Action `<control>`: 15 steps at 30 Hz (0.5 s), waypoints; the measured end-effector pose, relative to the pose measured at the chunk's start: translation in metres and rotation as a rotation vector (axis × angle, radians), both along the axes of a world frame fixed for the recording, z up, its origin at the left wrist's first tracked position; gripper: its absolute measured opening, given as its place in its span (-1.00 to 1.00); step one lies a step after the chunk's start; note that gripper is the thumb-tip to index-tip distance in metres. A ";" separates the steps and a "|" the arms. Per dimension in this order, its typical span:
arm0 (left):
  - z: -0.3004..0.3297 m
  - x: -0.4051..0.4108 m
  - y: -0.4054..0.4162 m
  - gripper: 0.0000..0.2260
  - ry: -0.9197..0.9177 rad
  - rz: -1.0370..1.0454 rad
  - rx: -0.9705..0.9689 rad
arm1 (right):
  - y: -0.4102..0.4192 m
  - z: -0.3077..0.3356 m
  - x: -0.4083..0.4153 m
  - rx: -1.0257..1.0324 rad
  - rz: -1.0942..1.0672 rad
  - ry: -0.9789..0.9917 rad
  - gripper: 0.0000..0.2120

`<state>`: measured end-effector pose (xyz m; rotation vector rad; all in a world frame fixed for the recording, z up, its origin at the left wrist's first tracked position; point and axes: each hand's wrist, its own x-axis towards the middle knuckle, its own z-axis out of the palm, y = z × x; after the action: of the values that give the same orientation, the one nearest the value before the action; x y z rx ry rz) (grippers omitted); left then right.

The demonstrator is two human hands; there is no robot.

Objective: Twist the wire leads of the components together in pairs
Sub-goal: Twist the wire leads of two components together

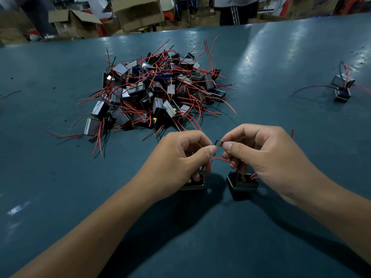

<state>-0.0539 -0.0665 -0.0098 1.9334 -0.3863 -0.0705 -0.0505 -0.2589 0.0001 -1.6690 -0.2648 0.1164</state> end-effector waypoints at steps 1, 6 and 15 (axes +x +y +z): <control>0.000 0.000 0.000 -0.86 -0.002 0.000 -0.001 | 0.000 0.000 0.000 0.001 -0.003 -0.005 -0.91; 0.002 -0.002 0.000 -0.86 -0.007 -0.005 -0.010 | 0.003 -0.002 -0.001 0.006 -0.028 -0.023 -0.90; 0.002 -0.001 0.000 -0.86 -0.001 -0.005 -0.008 | 0.003 -0.004 -0.002 0.028 -0.017 -0.045 -0.89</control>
<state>-0.0553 -0.0665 -0.0083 1.9252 -0.3911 -0.0714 -0.0524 -0.2554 -0.0039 -1.6475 -0.2848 0.0617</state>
